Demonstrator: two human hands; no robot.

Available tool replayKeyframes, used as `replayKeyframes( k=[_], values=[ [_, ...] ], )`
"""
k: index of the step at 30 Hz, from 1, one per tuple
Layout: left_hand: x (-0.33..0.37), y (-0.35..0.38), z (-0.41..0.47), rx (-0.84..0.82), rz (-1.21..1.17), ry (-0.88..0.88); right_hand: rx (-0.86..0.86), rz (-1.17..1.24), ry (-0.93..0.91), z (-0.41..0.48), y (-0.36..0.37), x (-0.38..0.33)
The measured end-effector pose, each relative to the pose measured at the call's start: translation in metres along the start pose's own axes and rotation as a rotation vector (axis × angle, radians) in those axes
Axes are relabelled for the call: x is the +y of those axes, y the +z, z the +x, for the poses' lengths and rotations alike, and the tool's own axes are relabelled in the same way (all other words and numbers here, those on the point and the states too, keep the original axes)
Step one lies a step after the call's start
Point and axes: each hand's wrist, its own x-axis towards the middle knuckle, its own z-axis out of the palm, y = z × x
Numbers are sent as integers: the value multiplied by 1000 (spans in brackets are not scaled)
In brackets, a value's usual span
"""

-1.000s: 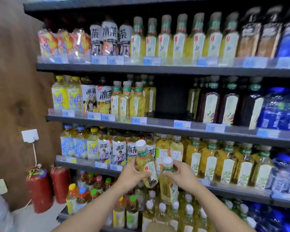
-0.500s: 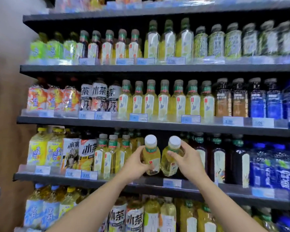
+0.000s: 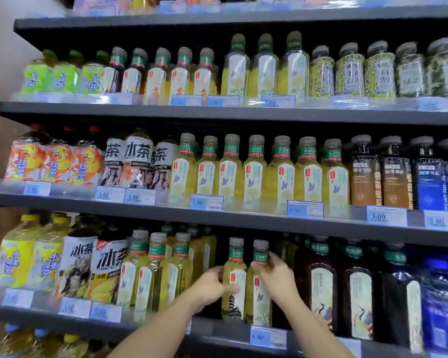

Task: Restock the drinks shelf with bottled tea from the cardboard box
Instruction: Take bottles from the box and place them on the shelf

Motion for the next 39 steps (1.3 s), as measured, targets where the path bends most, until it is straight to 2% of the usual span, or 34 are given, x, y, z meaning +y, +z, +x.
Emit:
replayKeyframes(
  k=[4,7,10,13,16,20,28,34,39],
  values=[
    [-9,5,13,75,92,-6,-40,-16,46,5,18,19],
    [-18,8,25,108,203,-20,-7,-240,74,-4,21,30],
    [-5,15,9,223,258,-16,32,-446,-41,-26,16,31],
    [-5,22,-1,342,413,6,-99,-496,-99,-42,18,32],
    [-3,28,-6,304,450,23,-175,-583,-87,-47,23,29],
    [2,30,4,307,467,3,-168,-572,-55,-33,27,27],
    [5,34,50,243,600,-143,-247,-667,26,6,42,44],
    [-2,34,77,273,674,-81,-357,-753,159,44,56,61],
    [-9,37,97,266,668,7,-359,-738,159,66,65,82]
  ],
)
